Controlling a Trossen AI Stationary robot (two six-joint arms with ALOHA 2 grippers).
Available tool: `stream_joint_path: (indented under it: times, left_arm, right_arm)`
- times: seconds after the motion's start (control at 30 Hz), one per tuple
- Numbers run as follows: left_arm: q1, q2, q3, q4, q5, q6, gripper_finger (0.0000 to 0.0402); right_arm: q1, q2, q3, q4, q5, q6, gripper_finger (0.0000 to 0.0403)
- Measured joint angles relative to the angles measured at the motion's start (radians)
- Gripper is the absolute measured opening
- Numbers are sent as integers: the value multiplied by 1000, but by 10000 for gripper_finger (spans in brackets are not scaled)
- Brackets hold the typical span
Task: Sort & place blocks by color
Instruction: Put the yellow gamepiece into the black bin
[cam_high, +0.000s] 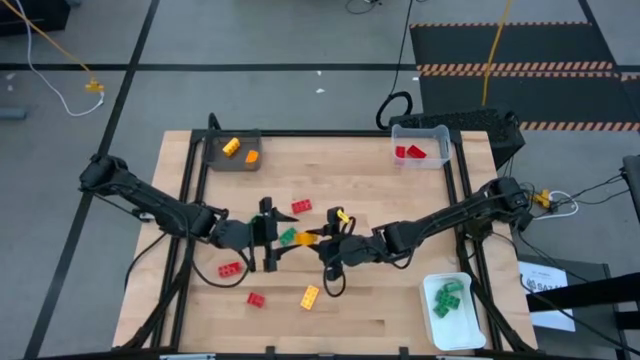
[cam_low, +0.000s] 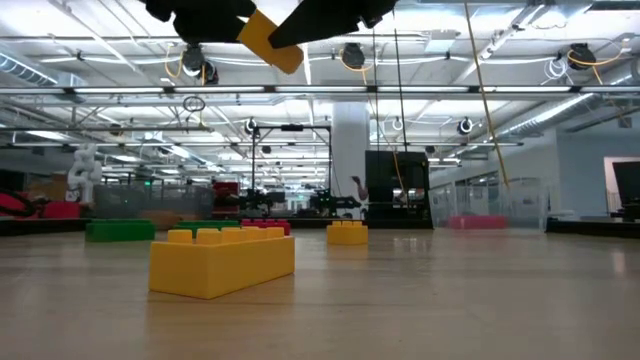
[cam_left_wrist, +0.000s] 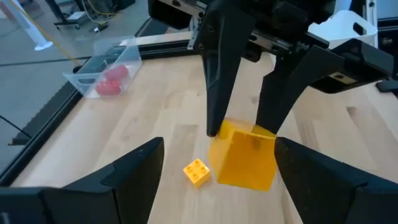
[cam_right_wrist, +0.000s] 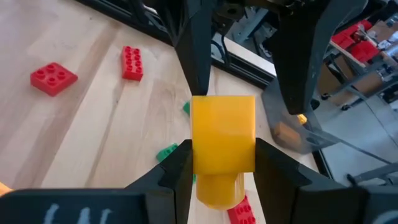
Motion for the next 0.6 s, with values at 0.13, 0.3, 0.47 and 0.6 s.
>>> stream_joint_path:
  times: [0.13, 0.3, 0.47, 0.6]
  left_arm:
    - [-1, 9, 0, 5, 18, -16, 310]
    - [1, 40, 0, 20, 34, -21, 310]
    - [0, 70, 0, 61, 50, -13, 310]
    - [-4, 66, 0, 59, 43, 2, 310]
  right_arm:
    - [0, 0, 0, 24, -3, -26, 121]
    - [-1, 2, -2, 28, -10, -44, 121]
    - [-2, 2, -2, 13, -11, -44, 121]
    - [-4, 2, -2, -4, -6, -40, 121]
